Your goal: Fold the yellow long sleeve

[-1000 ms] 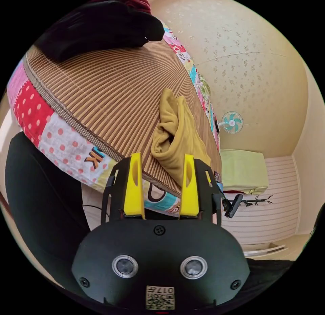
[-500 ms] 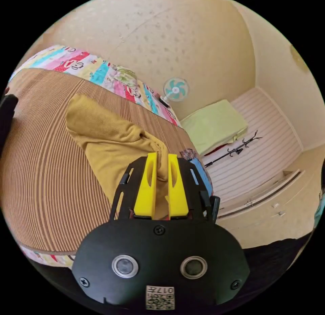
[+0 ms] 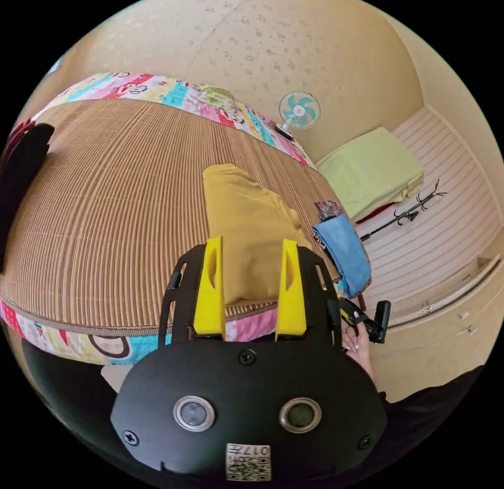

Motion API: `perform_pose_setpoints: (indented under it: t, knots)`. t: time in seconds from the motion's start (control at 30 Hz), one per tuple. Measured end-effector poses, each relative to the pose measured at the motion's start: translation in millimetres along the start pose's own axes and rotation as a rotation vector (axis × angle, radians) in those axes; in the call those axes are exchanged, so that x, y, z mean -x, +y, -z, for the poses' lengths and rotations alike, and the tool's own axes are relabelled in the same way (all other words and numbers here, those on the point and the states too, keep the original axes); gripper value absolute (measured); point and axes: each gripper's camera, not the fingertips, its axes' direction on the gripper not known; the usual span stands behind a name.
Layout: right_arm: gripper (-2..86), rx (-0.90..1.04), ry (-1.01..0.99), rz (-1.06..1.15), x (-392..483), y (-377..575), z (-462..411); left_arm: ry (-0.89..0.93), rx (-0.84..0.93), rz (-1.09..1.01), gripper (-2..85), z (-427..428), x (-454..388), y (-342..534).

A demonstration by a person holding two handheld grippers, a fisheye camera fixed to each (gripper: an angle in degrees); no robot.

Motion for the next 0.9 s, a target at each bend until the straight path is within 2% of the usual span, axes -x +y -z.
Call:
perform_pose_setpoints:
  t: [0.07, 0.13, 0.2, 0.33, 0.47, 0.53, 0.57, 0.63, 0.73, 0.8, 0.9]
  knots:
    - [10.7, 0.027, -0.107, -0.051, -8.5, -9.8, -0.7, 0.09, 0.114, 0.094, 16.1, -20.4, 28.5, 2.1]
    - [13.8, 0.015, -0.317, -0.198, -29.0, -11.7, -2.7, 0.157, 0.258, 0.171, 15.2, -47.7, 45.5, 9.8]
    - [15.4, 0.028, -0.384, -0.32, -41.8, -6.0, -6.4, 0.268, 0.312, 0.216, 9.3, -62.2, 53.2, 21.3]
    - [20.5, 0.123, -0.447, -0.477, -52.5, 7.6, -23.2, 0.487, 0.344, 0.253, 6.3, -54.8, 54.1, 35.3]
    - [17.3, 0.069, -0.681, -0.462, -62.0, -3.4, -41.8, 0.577, 0.339, 0.121, 5.5, -8.7, 34.4, 48.3]
    - [9.6, 0.042, -0.901, -0.439, -52.2, -18.4, -55.6, 0.602, 0.272, 0.055, 5.4, 26.1, 31.7, 51.7]
    - [8.1, 0.05, -0.921, -0.402, -41.5, -23.6, -57.5, 0.609, 0.205, 0.009, 5.5, 54.1, 32.8, 52.4]
    - [5.6, 0.102, -0.949, -0.187, 24.6, -45.4, -63.4, 0.596, 0.081, -0.045, 6.0, 101.5, 42.0, 53.7]
    - [3.5, 0.203, -0.969, -0.037, 117.2, -68.8, -98.8, 0.588, -0.212, -0.11, 9.1, 192.5, 75.6, 71.2]
    - [2.6, 0.277, -0.979, 0.038, 176.5, -82.3, -134.9, 0.469, -0.436, -0.075, 12.0, 256.4, 111.5, 102.9]
    - [1.6, 0.376, -1.086, 0.151, 281.4, -95.1, -198.9, 0.296, -0.588, 0.028, 12.6, 306.6, 154.6, 145.9]
